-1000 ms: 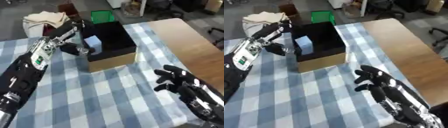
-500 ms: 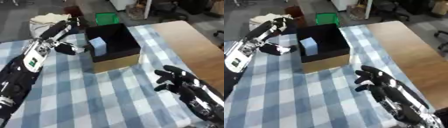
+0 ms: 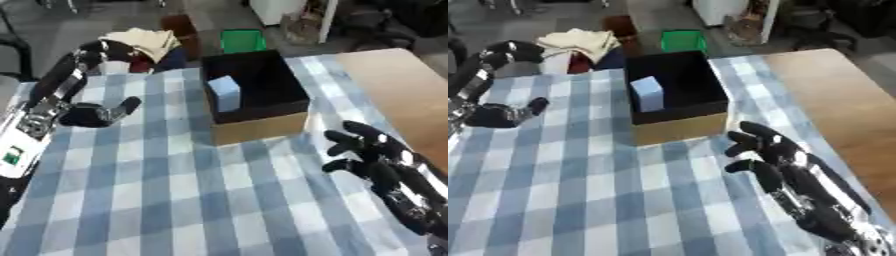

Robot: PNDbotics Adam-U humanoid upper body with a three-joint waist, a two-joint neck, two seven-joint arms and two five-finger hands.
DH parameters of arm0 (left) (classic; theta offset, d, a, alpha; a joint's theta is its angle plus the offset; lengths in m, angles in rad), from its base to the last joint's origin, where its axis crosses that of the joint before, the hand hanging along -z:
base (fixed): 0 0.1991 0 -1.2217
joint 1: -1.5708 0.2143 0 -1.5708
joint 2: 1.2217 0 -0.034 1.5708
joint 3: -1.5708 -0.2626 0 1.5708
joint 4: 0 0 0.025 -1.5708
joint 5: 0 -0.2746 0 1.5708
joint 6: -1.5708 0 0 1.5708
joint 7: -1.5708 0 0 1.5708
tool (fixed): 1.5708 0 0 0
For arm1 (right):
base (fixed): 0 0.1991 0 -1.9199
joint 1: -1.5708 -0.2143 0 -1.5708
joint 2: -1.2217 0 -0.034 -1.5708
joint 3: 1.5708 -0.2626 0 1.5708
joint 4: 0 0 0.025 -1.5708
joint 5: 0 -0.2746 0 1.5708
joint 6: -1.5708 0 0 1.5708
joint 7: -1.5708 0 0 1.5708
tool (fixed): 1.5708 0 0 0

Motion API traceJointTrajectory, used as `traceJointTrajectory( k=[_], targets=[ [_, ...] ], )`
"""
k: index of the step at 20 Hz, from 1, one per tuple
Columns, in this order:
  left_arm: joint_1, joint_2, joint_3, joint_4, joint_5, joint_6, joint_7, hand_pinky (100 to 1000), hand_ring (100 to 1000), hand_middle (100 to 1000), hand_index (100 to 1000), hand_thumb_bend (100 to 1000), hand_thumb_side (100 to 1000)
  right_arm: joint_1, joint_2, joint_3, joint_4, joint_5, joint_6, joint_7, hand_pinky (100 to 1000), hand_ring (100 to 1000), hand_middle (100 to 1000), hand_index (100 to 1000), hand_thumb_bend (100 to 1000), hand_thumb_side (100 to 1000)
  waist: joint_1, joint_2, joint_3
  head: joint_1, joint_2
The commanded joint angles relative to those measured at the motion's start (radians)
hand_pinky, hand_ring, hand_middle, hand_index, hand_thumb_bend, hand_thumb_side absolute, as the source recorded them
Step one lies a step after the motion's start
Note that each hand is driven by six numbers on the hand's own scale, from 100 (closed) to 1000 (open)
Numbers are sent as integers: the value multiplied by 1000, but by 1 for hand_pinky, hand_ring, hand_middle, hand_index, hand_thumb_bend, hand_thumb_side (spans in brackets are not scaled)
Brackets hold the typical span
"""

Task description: Pick up objects on the table and place them in the box.

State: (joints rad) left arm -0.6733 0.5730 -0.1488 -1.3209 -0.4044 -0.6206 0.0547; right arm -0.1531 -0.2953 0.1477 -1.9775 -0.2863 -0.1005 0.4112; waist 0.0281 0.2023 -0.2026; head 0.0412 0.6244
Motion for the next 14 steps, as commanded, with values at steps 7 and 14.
traceJointTrajectory(
  k=[7,14],
  targets=[
    [179,-30,40,-235,139,111,-13,923,754,761,776,255,626,6,-20,-31,-23,15,-10,-36,746,1000,707,961,130,517,-8,-14,44,21,54],
    [339,-109,80,-364,237,208,-84,935,744,748,762,213,729,13,-17,-39,-23,19,-10,-56,745,1000,706,961,130,516,-12,-15,61,37,88]
  ],
)
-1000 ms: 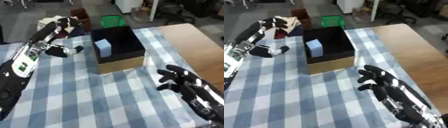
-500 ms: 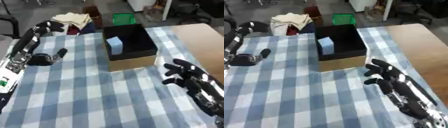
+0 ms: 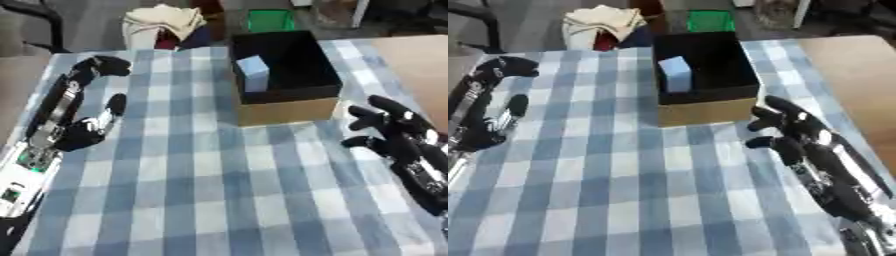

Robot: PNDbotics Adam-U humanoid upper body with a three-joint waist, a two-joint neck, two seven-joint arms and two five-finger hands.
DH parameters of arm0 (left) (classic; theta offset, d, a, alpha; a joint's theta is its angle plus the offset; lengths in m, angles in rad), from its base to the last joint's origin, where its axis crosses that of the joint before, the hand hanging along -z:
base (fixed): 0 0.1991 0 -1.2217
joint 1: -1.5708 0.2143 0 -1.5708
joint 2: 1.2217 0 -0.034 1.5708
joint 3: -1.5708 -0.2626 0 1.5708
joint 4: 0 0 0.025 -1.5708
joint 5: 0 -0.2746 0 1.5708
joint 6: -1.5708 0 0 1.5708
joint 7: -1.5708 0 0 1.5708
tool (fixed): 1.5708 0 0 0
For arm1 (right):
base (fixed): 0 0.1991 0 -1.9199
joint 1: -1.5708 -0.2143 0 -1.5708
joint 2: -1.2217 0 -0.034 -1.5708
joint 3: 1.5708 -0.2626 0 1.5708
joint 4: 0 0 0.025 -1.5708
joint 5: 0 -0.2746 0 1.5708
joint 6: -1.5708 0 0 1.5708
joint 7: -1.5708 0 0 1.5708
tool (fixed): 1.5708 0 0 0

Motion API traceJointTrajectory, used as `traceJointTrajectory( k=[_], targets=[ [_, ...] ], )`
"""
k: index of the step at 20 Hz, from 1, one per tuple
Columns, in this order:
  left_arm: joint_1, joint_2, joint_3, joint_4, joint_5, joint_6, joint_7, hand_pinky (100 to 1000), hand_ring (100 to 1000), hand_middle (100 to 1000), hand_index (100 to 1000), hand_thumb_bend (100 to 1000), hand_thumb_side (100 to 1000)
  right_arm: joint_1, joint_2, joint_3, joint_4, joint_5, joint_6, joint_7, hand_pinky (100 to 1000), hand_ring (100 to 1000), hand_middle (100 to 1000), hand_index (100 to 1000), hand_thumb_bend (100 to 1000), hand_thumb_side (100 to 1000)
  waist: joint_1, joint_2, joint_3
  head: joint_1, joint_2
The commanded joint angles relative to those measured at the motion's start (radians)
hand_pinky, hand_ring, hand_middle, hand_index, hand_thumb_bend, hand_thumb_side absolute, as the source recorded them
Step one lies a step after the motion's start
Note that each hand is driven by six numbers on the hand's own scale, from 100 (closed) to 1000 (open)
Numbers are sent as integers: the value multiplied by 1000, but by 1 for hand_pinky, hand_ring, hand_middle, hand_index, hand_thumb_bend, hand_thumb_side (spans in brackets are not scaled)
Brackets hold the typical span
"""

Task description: Pick up objects on the table and place them in the box.

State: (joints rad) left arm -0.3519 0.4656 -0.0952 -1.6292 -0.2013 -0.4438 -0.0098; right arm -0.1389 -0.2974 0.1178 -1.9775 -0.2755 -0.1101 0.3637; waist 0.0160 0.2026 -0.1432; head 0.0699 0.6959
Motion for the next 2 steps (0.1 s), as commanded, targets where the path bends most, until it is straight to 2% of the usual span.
traceJointTrajectory(
  k=[1,2],
  targets=[
    [40,-9,33,-76,48,46,-29,936,742,746,760,209,742,0,-14,-11,-22,9,-1,-11,744,1000,705,961,130,518,-1,-17,3,10,22],
    [63,-14,40,-96,62,60,-36,936,739,744,758,207,749,2,-13,-13,-22,9,-1,-14,743,1000,705,961,130,519,-2,-18,4,12,26]
  ],
)
